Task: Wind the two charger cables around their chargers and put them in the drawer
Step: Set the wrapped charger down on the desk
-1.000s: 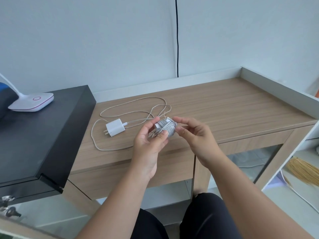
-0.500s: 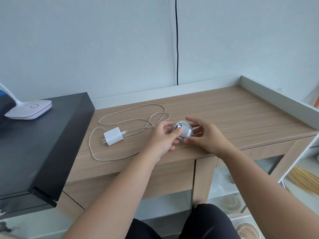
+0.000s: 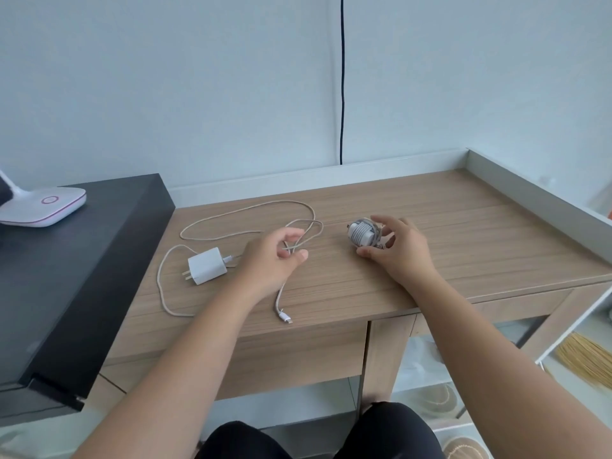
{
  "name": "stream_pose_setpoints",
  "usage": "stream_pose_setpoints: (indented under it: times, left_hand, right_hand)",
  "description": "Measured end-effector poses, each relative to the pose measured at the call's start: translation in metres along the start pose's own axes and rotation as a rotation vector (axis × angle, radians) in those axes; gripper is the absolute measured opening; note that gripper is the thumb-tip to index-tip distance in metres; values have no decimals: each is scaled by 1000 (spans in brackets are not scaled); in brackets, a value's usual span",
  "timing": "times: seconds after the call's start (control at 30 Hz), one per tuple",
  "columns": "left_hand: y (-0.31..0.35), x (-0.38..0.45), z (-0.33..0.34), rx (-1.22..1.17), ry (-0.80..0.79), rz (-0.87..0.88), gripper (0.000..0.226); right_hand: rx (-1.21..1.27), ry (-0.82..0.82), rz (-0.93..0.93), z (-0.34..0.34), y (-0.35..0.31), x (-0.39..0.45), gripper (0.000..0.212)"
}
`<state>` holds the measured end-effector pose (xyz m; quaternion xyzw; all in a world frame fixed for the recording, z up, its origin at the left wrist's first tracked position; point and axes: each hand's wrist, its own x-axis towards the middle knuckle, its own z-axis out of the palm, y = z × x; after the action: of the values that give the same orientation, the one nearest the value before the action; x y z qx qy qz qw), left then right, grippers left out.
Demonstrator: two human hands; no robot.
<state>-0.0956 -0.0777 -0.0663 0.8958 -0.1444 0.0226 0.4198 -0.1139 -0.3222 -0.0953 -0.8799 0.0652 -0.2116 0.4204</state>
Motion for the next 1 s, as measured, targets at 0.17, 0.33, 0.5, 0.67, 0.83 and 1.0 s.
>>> stream_pose_setpoints:
  times: [0.17, 0.33, 0.5, 0.67, 0.83, 1.0]
  left_hand:
    - [-30, -15, -20, 24, 65, -45, 24]
    - [-41, -26, -14, 58, 128, -16, 20]
    - [-41, -28, -9, 65, 132, 11, 19]
    - [-41, -28, -9, 85, 120, 17, 18]
    - [-41, -31, -17, 110, 156, 49, 20]
    - [-47, -32, -58, 198, 260, 14, 21]
  right_hand:
    - [-28, -18, -45, 5, -1, 0, 54]
    - [-107, -13, -72, 6, -1, 0, 64]
    - [-117, -34, -57, 6, 1, 0, 56]
    - [-108, -52, -41, 7, 0, 1, 53]
    - [-89, -45, -3, 4, -1, -1, 59]
    - [-82, -7, 81, 2, 0, -4, 97]
